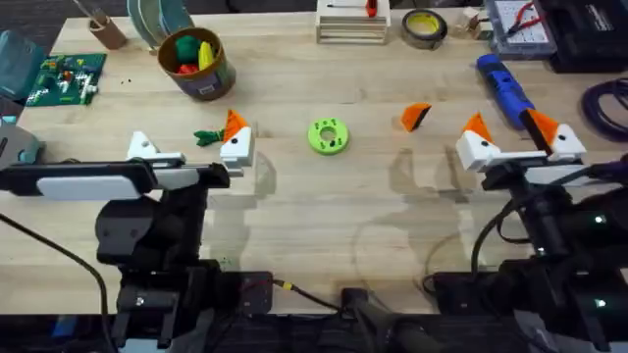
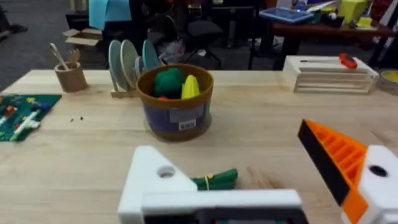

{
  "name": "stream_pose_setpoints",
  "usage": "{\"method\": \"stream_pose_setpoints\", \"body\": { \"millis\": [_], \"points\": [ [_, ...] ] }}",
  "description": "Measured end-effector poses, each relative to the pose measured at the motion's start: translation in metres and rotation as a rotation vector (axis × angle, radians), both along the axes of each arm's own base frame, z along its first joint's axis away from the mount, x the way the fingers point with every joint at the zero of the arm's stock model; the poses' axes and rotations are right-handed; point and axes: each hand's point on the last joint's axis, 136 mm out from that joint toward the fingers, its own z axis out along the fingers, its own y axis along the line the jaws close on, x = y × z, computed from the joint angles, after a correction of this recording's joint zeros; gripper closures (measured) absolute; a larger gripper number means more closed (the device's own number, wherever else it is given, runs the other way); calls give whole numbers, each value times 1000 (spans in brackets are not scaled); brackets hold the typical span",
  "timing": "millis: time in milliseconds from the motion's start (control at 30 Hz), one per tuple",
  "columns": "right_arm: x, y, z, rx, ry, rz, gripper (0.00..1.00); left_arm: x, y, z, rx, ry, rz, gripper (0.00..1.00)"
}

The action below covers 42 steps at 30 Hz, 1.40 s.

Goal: Pick up the gripper from the table and insert it into the empty holder that is missing its gripper. Then pick up a screw, insert it into the mounting hole, and use the screwdriver to tighten it. Finally, clean up the table by picking up the vegetable and placing it into the bucket.

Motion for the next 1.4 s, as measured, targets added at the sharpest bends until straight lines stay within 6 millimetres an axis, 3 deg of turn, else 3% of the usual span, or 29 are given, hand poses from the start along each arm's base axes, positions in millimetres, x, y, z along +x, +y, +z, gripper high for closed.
{"method": "stream_pose_setpoints", "body": {
  "millis": [100, 267, 567, 700, 1067, 1400],
  "points": [
    [0, 2, 0, 51, 3, 6, 147, -1, 0, -14, -15, 64, 0, 9],
    [-7, 2, -5, 133, 91, -1, 147, -13, -1, -13, -38, 171, 1, 9],
    [-23, 4, 31, 149, 213, -4, 147, -23, -1, 37, -49, 289, 5, 10],
    [-25, 4, 46, 151, 291, -11, 149, -18, -1, 45, -48, 404, 8, 10],
    [-19, 5, 67, 151, 513, -21, 148, 9, -1, 41, -47, 663, 14, 8],
    [-15, 11, 71, 162, 541, 10, 148, 16, -1, 20, -47, 757, 16, 8]
  ]
}}
